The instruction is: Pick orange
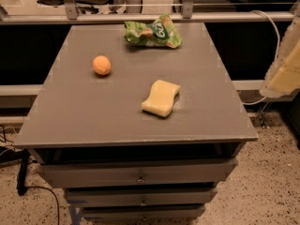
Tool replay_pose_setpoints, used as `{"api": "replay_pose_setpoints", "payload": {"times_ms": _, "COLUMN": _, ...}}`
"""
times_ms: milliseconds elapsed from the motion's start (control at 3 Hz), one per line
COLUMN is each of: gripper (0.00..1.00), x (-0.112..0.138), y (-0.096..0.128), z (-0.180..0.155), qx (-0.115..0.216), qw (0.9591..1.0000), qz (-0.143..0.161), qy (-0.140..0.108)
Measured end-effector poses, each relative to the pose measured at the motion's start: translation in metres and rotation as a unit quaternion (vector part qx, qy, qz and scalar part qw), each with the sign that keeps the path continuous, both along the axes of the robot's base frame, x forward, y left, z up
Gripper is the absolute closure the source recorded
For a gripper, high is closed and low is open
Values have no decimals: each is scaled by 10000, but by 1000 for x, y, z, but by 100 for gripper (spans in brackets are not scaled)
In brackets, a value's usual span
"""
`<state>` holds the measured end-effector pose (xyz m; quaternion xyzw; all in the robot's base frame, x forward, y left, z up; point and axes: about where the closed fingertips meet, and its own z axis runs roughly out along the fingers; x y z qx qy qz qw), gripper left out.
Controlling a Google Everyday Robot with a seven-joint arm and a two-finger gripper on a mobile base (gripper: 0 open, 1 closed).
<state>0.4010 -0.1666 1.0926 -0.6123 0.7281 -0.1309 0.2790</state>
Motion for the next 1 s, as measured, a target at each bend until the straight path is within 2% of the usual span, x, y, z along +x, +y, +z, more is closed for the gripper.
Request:
{"api": "replay_pose_setpoints", "payload": {"times_ms": 667, "gripper": 0, "x": 0, "y": 0, "z": 0, "qx": 1, "qw": 10000, "qz": 1, "qy": -2}}
{"api": "replay_pose_setpoints", "payload": {"times_ms": 1000, "gripper": 0, "x": 13, "y": 13, "z": -14, "qx": 344, "qw": 9994, "qz": 77, "qy": -37}}
